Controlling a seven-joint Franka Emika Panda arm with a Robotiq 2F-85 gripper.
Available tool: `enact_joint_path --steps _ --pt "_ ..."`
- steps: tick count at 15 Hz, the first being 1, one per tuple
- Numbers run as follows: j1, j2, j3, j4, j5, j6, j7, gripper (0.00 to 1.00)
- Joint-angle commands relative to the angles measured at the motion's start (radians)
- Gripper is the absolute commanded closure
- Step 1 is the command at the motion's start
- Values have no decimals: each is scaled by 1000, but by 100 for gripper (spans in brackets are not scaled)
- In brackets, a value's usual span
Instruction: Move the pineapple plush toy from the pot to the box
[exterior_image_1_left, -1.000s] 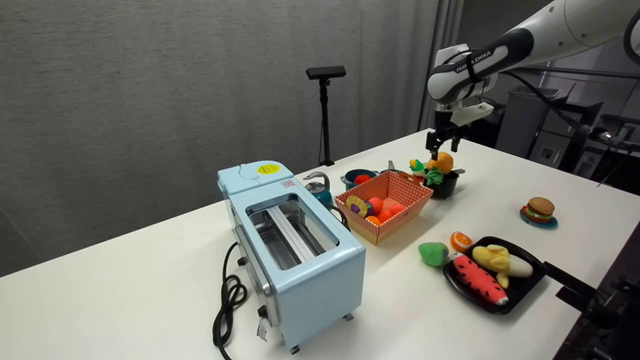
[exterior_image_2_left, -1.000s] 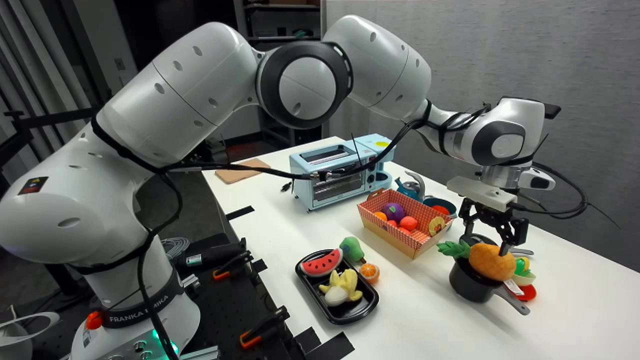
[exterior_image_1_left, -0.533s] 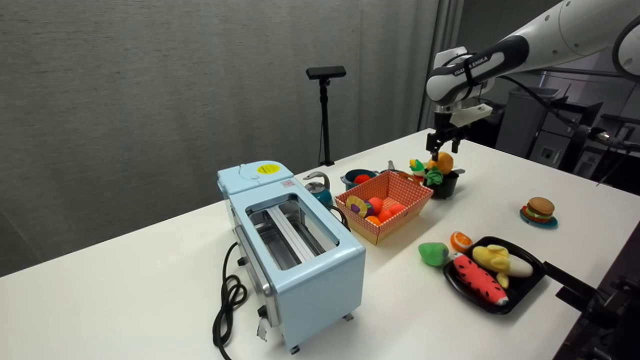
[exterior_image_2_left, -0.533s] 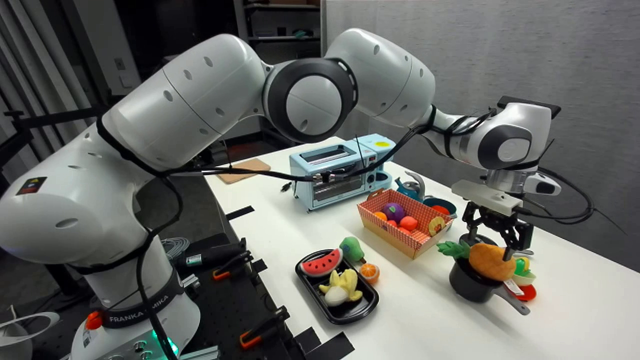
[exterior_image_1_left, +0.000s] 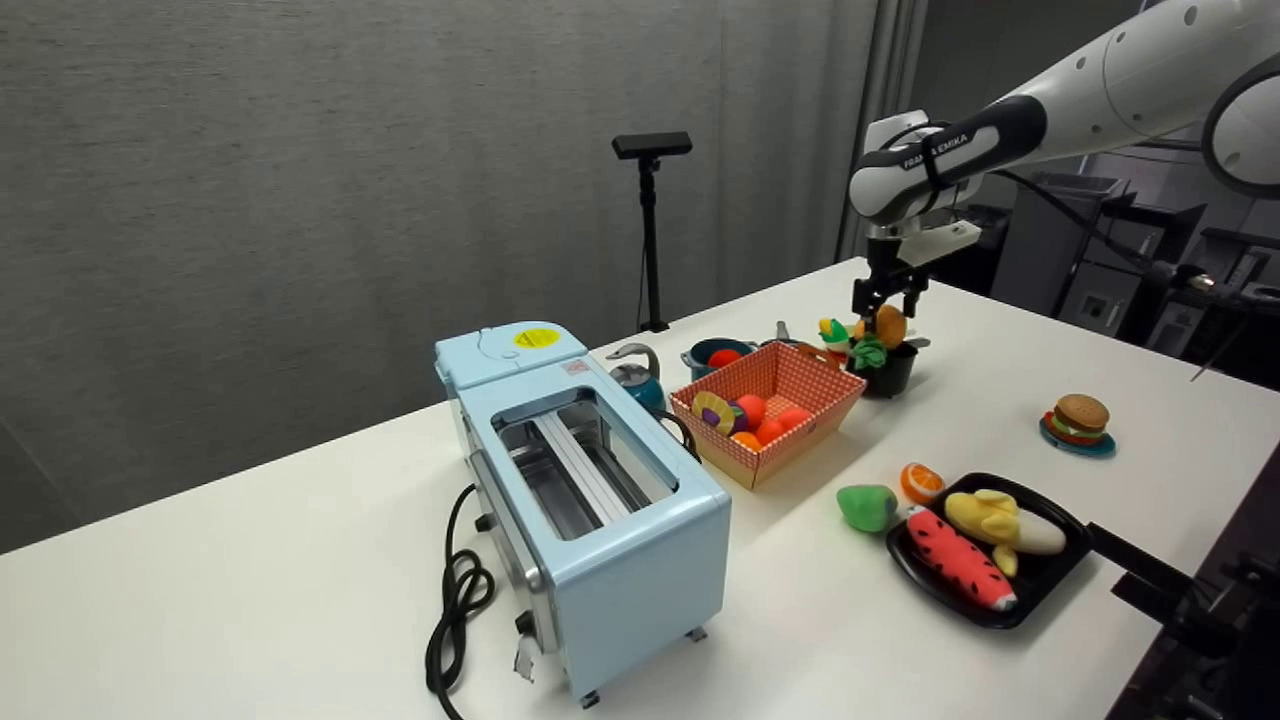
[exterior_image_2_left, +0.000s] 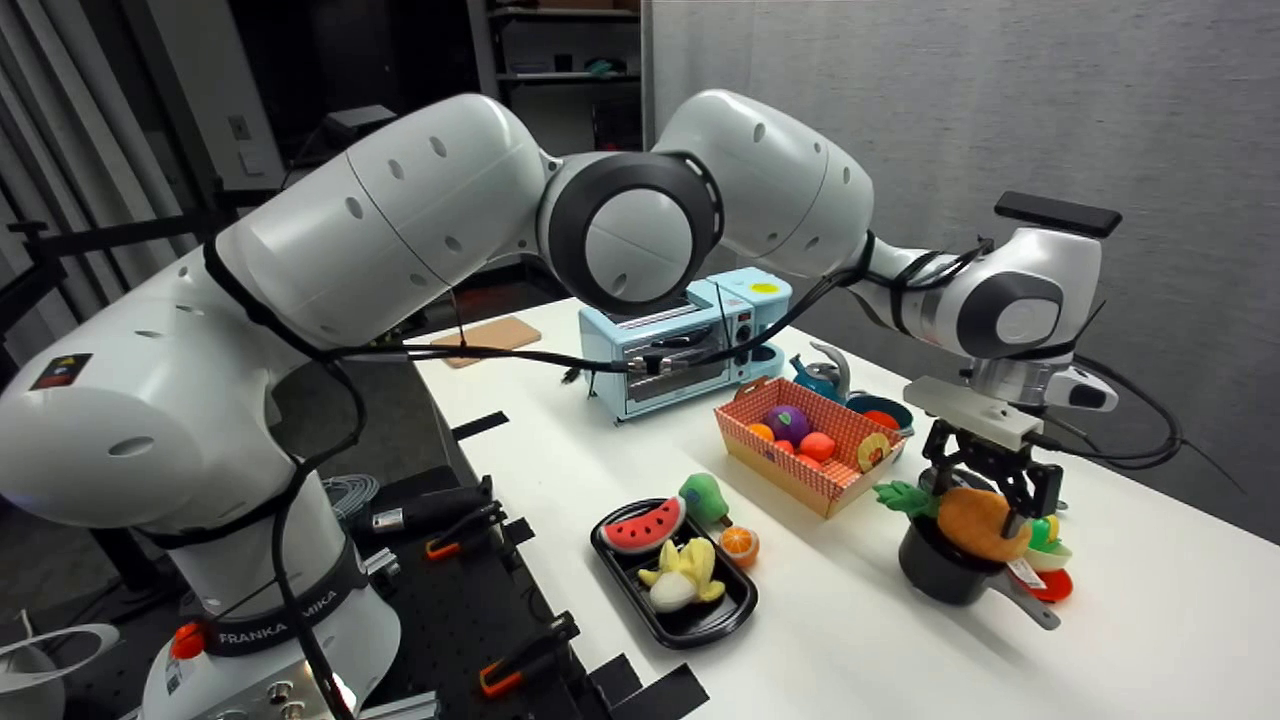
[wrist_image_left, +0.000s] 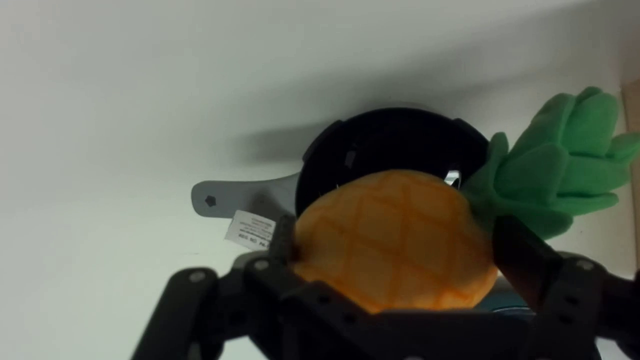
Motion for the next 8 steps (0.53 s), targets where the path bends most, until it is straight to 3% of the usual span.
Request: enact_joint_path --steps 1,2,4,8 --pt "-10 63 11 96 -5 -54 -6 0" --pt "-14 70 11 105 -5 -57 -11 25" --pt "-22 80 9 120 -6 -64 -19 32" --pt "-38 92 9 151 -5 -89 -28 64"
